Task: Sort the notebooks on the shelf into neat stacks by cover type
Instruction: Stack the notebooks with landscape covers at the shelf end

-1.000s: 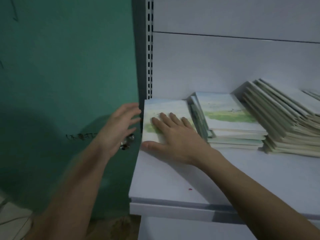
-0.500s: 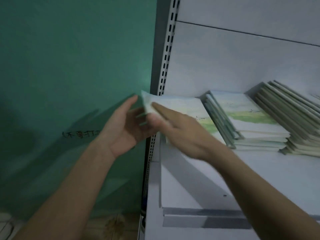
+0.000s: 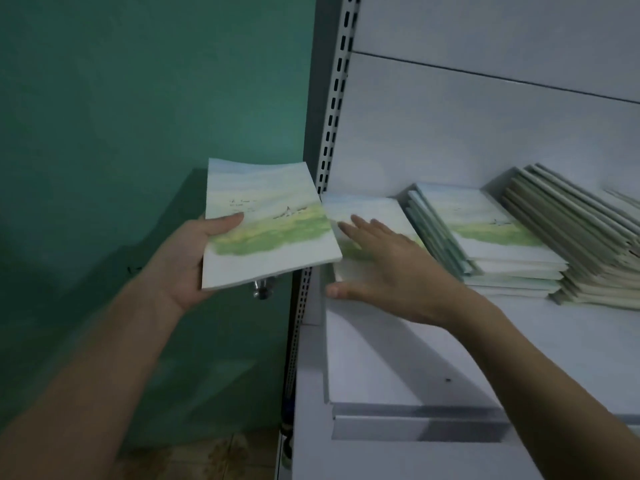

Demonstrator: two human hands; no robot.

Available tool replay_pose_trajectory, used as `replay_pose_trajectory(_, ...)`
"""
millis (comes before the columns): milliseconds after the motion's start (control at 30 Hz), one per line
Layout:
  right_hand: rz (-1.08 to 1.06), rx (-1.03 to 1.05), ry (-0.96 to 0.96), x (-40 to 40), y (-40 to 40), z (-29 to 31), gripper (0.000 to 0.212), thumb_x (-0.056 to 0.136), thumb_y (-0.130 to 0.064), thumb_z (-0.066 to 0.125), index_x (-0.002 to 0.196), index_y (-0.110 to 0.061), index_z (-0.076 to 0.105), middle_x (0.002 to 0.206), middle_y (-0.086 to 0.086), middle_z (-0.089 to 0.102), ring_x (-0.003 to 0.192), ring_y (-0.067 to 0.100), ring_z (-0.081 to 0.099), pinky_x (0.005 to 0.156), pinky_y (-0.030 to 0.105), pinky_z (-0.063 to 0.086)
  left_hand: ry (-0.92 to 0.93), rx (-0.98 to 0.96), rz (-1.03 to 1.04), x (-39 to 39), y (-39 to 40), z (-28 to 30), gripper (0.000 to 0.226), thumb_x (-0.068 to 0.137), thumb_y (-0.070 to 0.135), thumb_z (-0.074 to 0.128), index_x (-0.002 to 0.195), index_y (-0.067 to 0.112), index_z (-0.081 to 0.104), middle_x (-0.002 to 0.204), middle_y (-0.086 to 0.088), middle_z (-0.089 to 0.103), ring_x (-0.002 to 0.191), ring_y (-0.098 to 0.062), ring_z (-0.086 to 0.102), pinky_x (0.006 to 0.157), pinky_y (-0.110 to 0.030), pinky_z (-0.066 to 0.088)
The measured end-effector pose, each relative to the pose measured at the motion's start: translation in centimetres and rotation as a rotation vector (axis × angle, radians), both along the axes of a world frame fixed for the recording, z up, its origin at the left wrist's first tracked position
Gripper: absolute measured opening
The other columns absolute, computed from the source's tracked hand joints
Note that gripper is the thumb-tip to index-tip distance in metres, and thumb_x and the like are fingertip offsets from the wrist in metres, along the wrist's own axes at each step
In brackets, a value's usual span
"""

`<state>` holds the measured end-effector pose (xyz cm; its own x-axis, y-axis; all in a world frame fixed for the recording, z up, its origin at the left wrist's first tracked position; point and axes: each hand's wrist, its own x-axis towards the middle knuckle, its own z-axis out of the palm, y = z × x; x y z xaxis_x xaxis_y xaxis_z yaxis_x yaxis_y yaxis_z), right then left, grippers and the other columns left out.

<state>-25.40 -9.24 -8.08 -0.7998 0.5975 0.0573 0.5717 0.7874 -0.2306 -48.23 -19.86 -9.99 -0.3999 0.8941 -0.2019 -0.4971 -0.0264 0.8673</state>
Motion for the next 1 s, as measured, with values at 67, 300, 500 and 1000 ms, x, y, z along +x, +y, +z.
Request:
replay_pose_trajectory(67, 0.012, 0.056, -0.051, 0.9, 0.6, -1.4, 0.087, 0.079, -0.078, 0.037, 0.153, -0.036, 0.015, 0.160, -0.014, 0.009, 0.148, 0.010, 0.007, 0.120, 0.039, 0.009, 0.010, -0.009, 0.018, 0.0, -0.2, 0.1, 0.030, 0.093, 0.012, 0.052, 0.121, 0.005, 0.061, 0.100, -0.009, 0.075, 0.079, -0.022, 0.074, 0.054, -0.030, 0.058)
replay_pose_trajectory(300, -0.156, -0.327, 0.576, 0.2, 1.4, 2.2, 0.054, 0.093, -0.067, 0.026, 0.095, -0.032, 0.067, 0.091, -0.011, 0.064, 0.088, 0.010, 0.058, 0.081, 0.031, 0.047, 0.068, -0.077, 0.034, 0.1, -1.5, 0.4, 0.040, 0.093, 0.009, 0.055, 0.132, 0.016, 0.053, 0.106, -0.010, 0.074, 0.084, -0.027, 0.073, 0.057, -0.039, 0.059)
replay_pose_trajectory(500, 0.079, -0.069, 0.368, -3.9, -5.1, 1.1, 0.062, 0.095, -0.062, 0.022, 0.137, -0.026, 0.048, 0.124, -0.001, 0.063, 0.106, 0.018, 0.062, 0.086, 0.035, 0.052, 0.067, -0.108, -0.029, 3.0, -0.3, 1.3, 0.056, 0.088, 0.055, 0.056, 0.120, 0.009, 0.064, 0.104, -0.015, 0.072, 0.087, -0.029, 0.071, 0.082, -0.044, 0.058)
replay_pose_trajectory(1000, -0.043, 0.056, 0.011, 0.9, 1.1, -1.5, 0.082, 0.084, -0.073, 0.039, 0.152, -0.031, 0.021, 0.159, -0.013, 0.016, 0.147, 0.010, 0.014, 0.120, 0.035, 0.012, 0.072, -0.046, 0.106, 0.3, -4.1, 2.3, 0.016, 0.093, 0.016, 0.056, 0.106, 0.010, 0.064, 0.082, -0.008, 0.076, 0.065, -0.022, 0.073, 0.046, -0.031, 0.055)
